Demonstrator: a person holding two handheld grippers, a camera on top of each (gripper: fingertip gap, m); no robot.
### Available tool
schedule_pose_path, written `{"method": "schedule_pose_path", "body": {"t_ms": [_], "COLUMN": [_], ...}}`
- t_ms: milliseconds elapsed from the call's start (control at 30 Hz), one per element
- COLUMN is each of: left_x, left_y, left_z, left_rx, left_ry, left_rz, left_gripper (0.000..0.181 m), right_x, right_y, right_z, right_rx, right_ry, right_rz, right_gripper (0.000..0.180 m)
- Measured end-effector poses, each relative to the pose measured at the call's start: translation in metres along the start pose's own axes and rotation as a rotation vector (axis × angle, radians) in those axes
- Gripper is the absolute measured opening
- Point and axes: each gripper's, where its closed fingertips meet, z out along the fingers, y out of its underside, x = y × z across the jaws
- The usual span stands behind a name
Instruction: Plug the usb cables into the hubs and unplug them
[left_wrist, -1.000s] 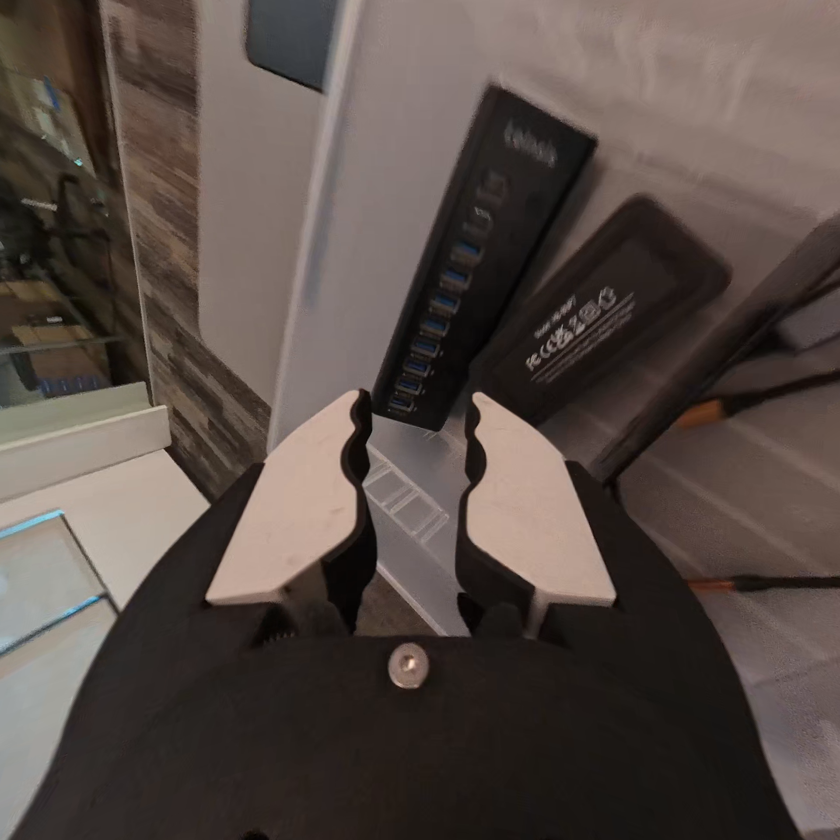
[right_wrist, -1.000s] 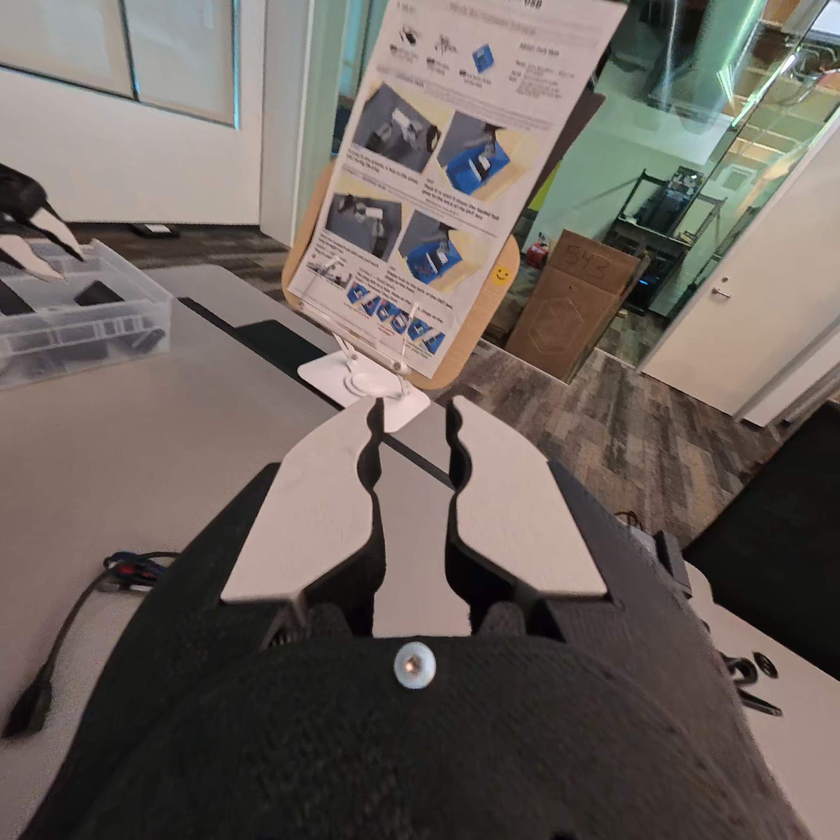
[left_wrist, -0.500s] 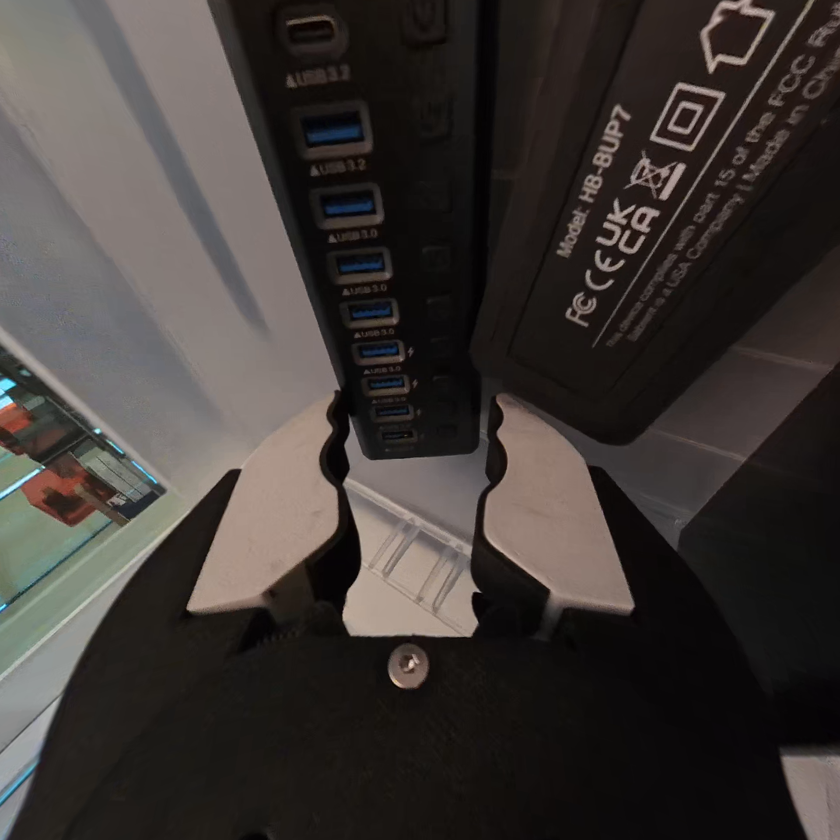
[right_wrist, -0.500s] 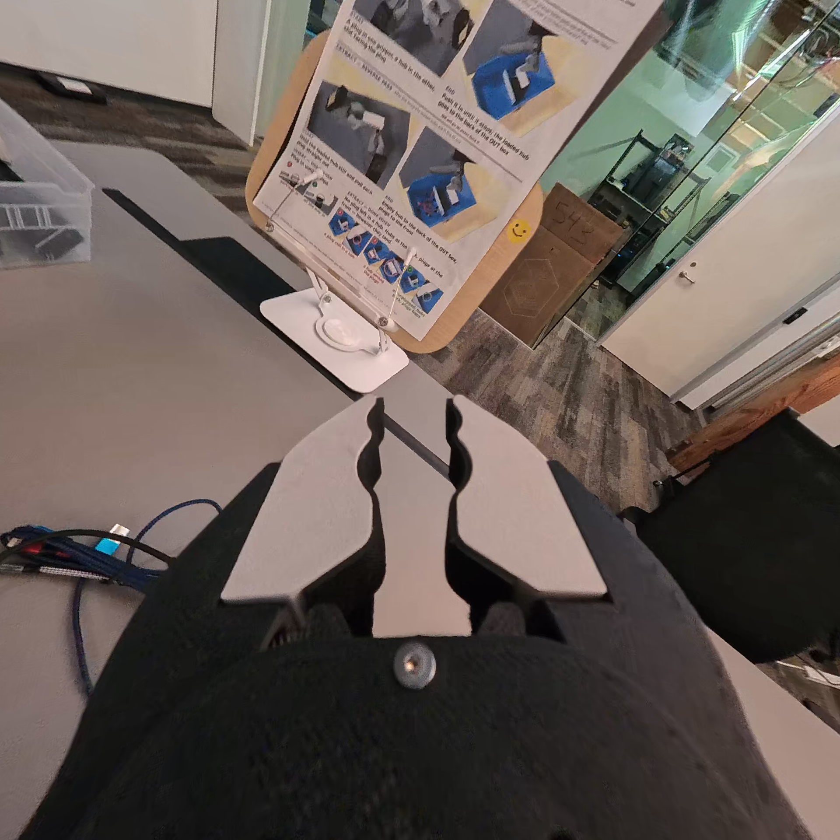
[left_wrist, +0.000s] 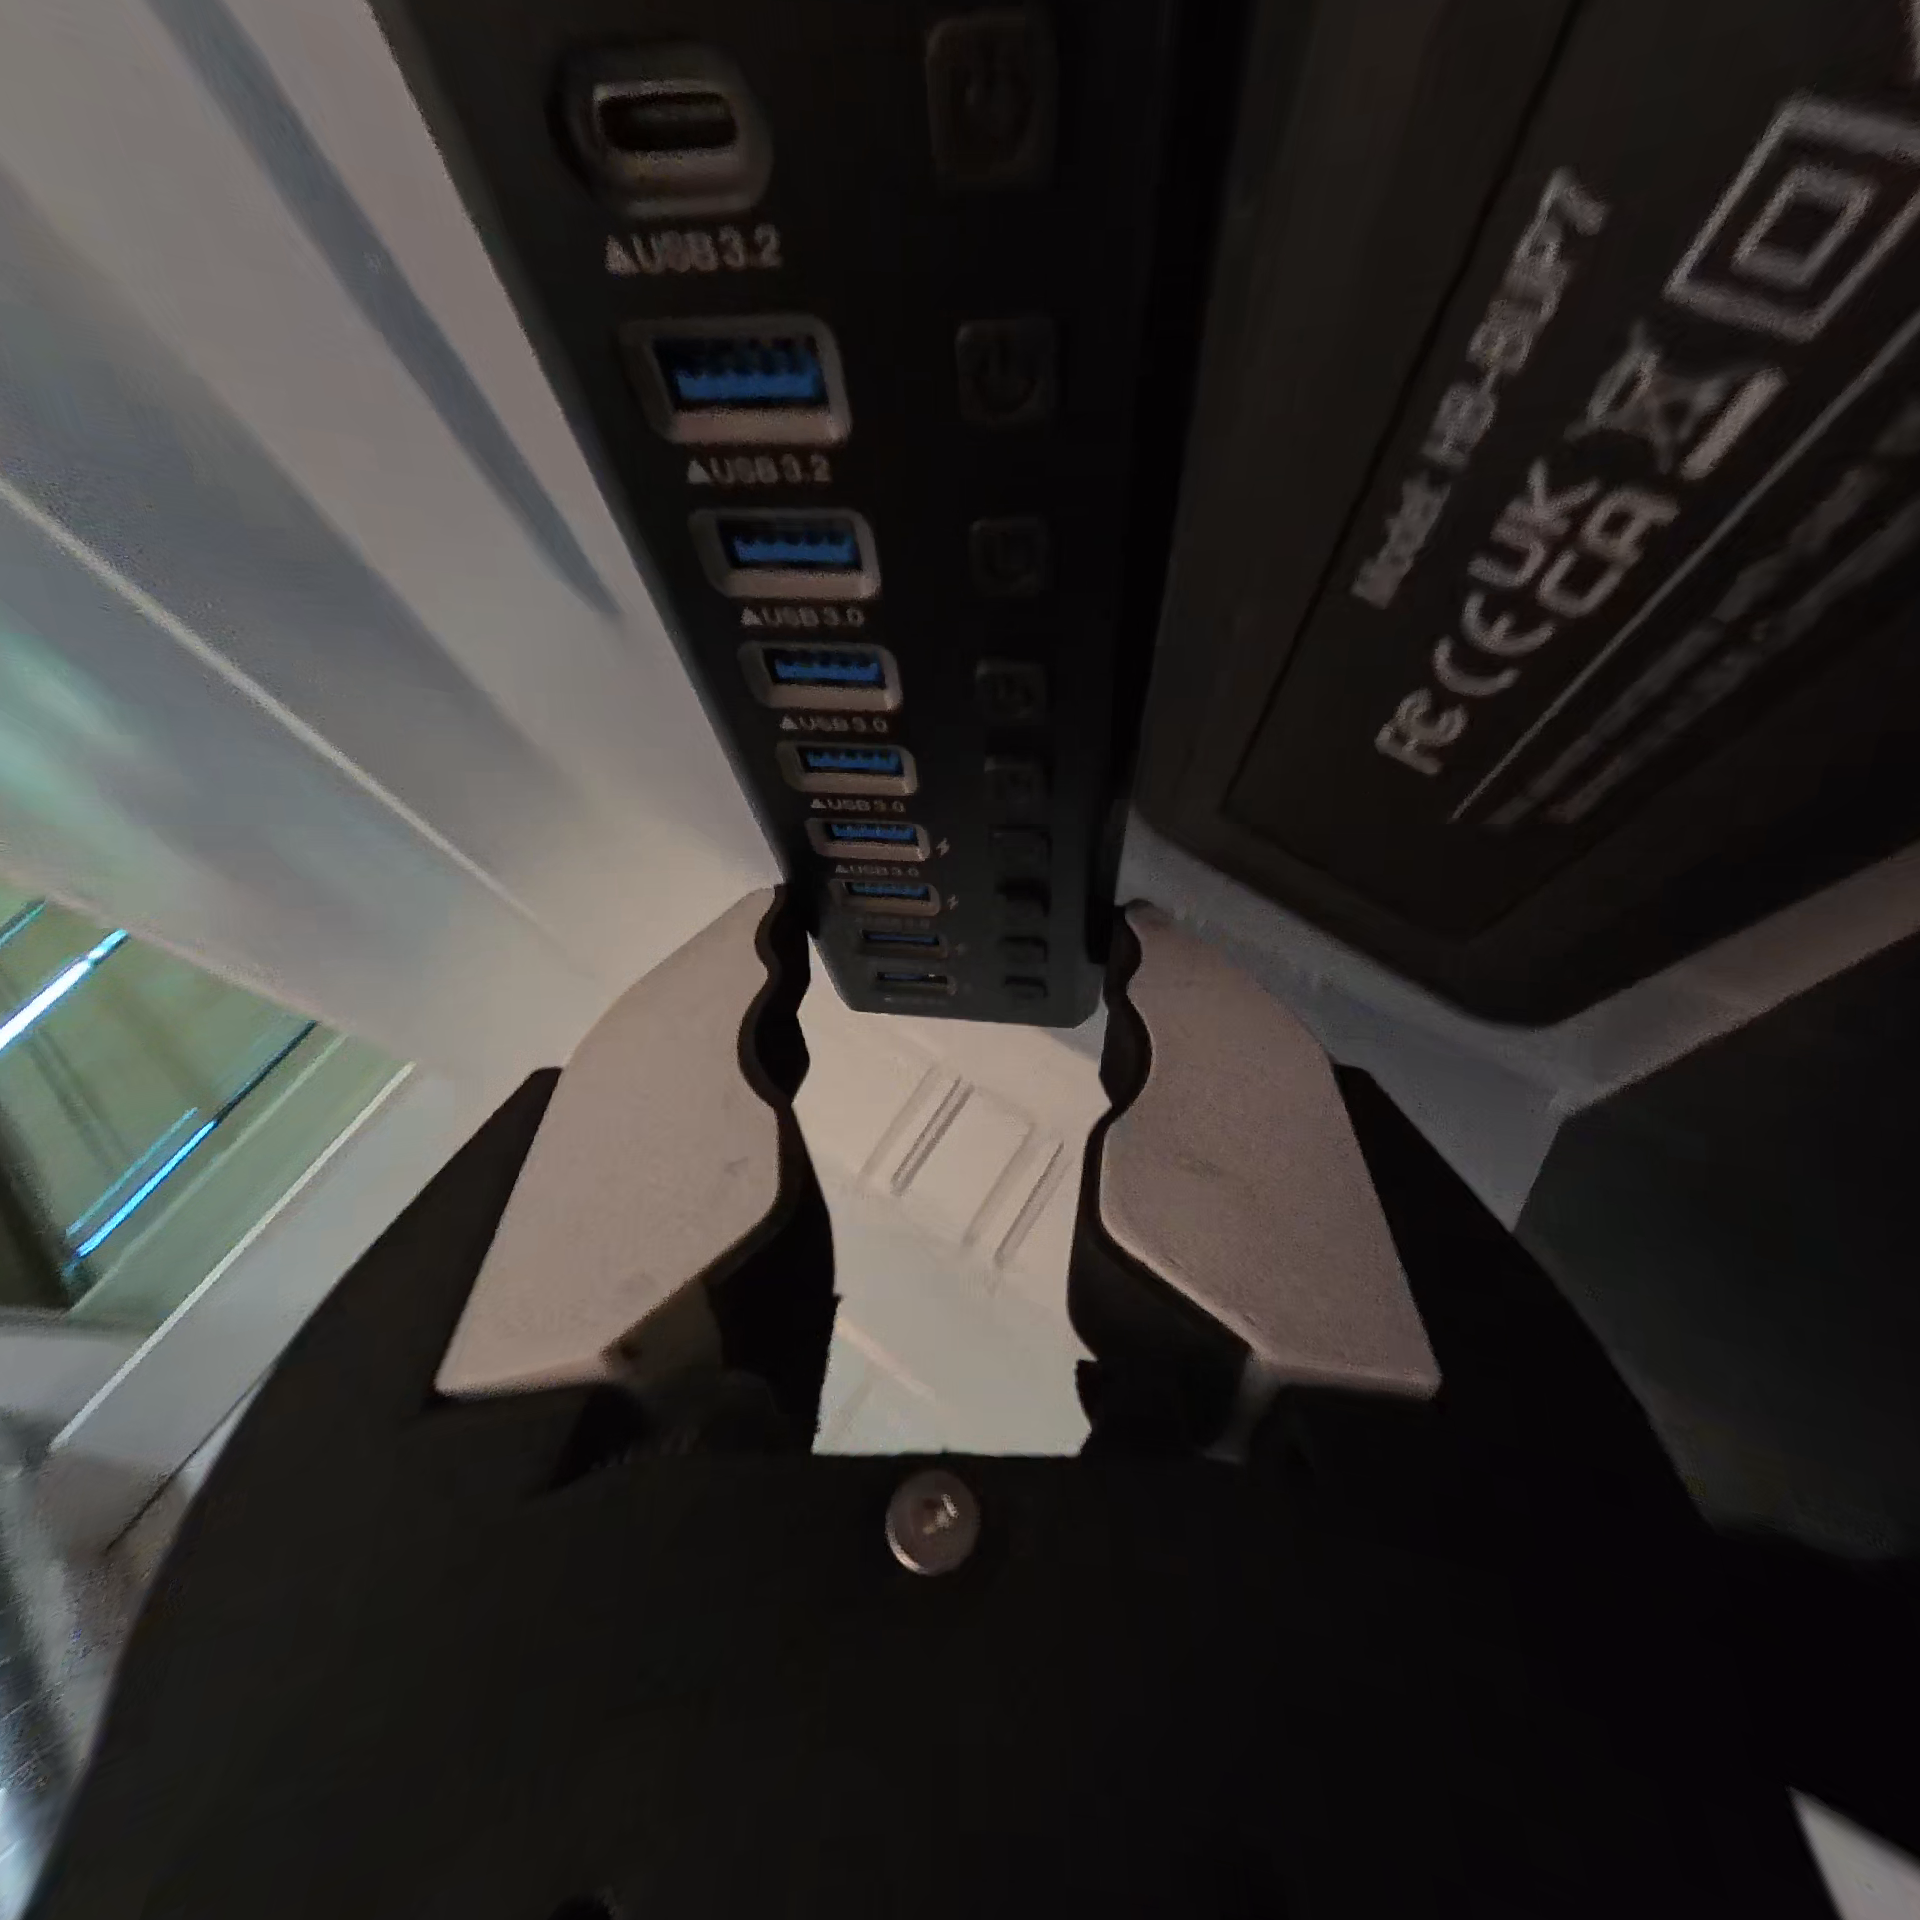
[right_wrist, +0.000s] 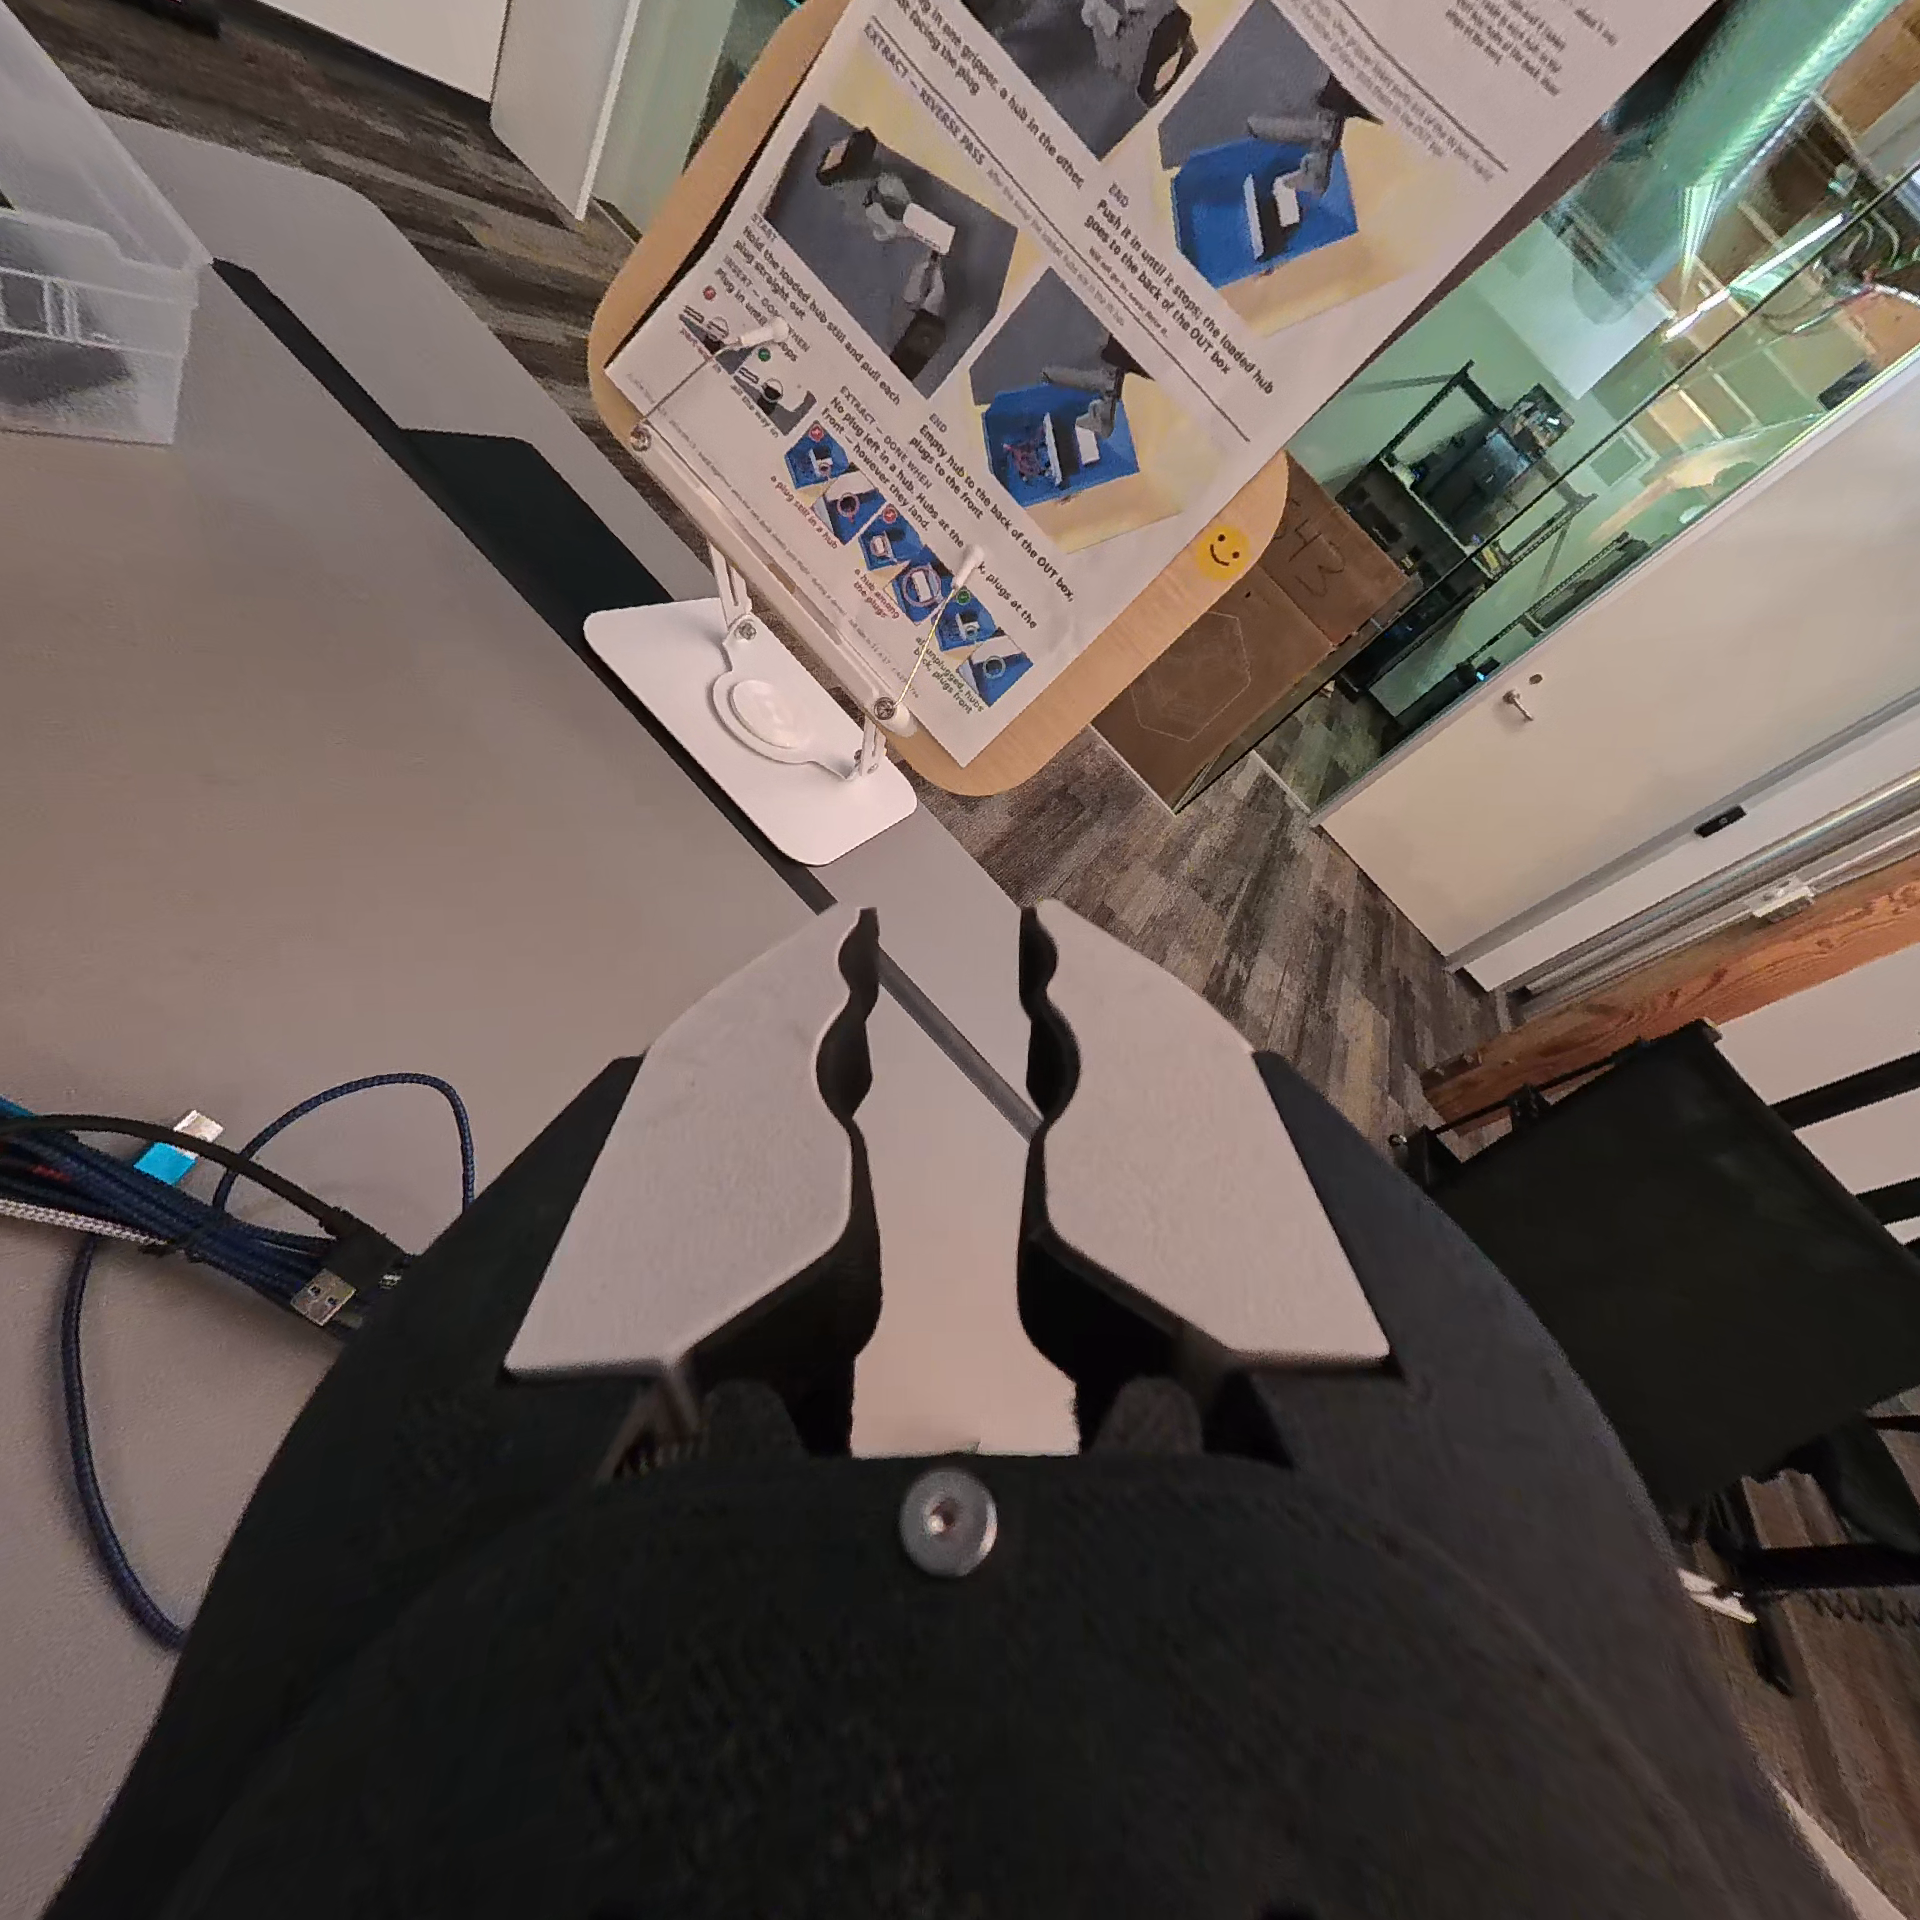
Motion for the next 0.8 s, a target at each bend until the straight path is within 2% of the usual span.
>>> {"method": "schedule_pose_path", "body": {"t_ms": [33,333,500,667,800], "left_x": [-0.004,-0.052,-0.065,-0.071,-0.08], "left_y": [0.005,0.054,0.067,0.064,0.044], "left_z": [-0.006,-0.096,-0.14,-0.185,-0.228], "left_rx": [-0.03,-0.318,-0.428,-0.437,-0.408], "left_ry": [-0.016,-0.161,-0.196,-0.232,-0.294], "left_rz": [0.022,0.233,0.272,0.26,0.254], "left_gripper": [0.054,0.053,0.053,0.053,0.053], "right_x": [0.0,-0.002,-0.011,-0.025,-0.048], "right_y": [-0.001,-0.01,-0.024,-0.037,-0.042], "right_z": [-0.002,-0.014,-0.025,-0.032,-0.019], "right_rx": [0.006,0.055,0.117,0.174,0.208], "right_ry": [-0.001,-0.029,-0.067,-0.13,-0.246], "right_rz": [0.001,-0.011,-0.024,-0.029,0.005], "right_gripper": [0.026,0.026,0.026,0.026,0.026]}}
